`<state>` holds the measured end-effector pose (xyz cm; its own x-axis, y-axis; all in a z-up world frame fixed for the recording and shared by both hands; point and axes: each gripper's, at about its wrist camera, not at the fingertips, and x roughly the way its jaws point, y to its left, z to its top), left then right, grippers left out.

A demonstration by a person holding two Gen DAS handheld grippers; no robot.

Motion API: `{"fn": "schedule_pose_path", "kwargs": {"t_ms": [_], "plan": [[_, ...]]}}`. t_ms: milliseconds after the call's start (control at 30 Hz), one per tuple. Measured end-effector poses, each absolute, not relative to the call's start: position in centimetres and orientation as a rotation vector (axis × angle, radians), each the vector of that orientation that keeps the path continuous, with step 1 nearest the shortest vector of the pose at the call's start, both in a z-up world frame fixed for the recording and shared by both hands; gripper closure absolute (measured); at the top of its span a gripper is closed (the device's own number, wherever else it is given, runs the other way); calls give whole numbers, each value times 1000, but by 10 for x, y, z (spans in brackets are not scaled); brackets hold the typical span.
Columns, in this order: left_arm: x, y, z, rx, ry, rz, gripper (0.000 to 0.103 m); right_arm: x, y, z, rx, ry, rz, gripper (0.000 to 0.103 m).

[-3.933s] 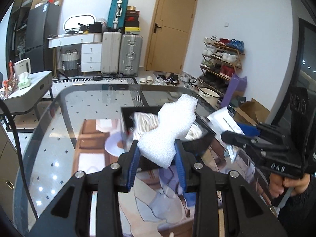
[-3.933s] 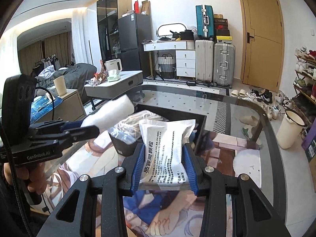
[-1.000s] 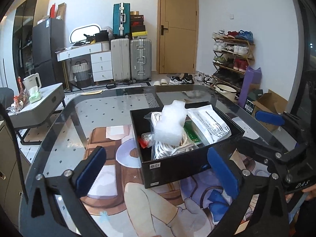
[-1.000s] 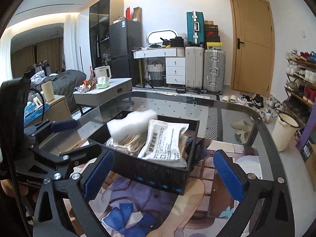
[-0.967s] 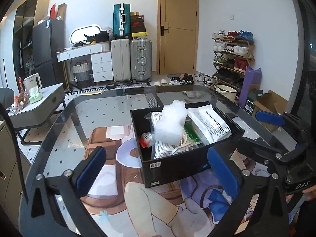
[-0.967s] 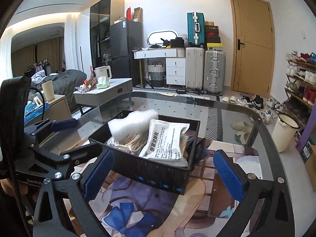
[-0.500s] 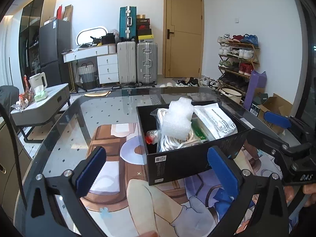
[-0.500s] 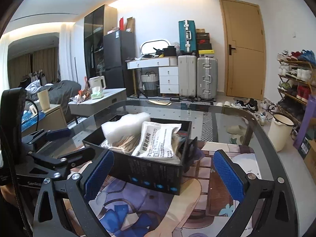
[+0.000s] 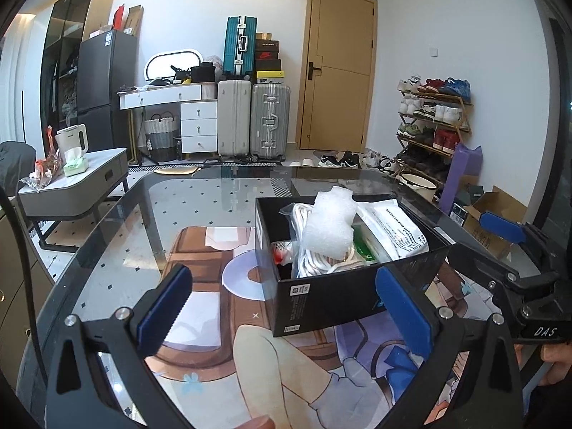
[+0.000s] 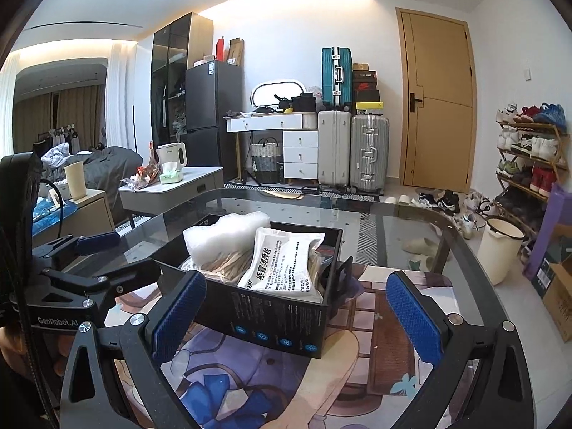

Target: Organize soft objects

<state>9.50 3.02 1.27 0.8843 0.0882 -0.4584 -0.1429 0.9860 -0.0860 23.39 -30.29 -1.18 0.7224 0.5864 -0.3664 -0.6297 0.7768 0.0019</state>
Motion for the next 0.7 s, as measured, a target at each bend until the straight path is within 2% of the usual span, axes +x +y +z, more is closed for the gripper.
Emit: {"fn": "schedule_pose_path", "kwargs": {"t_ms": [700], "plan": [[96, 22, 10, -75, 487, 132, 0, 235, -305, -12, -123, 363, 675, 1]]}}
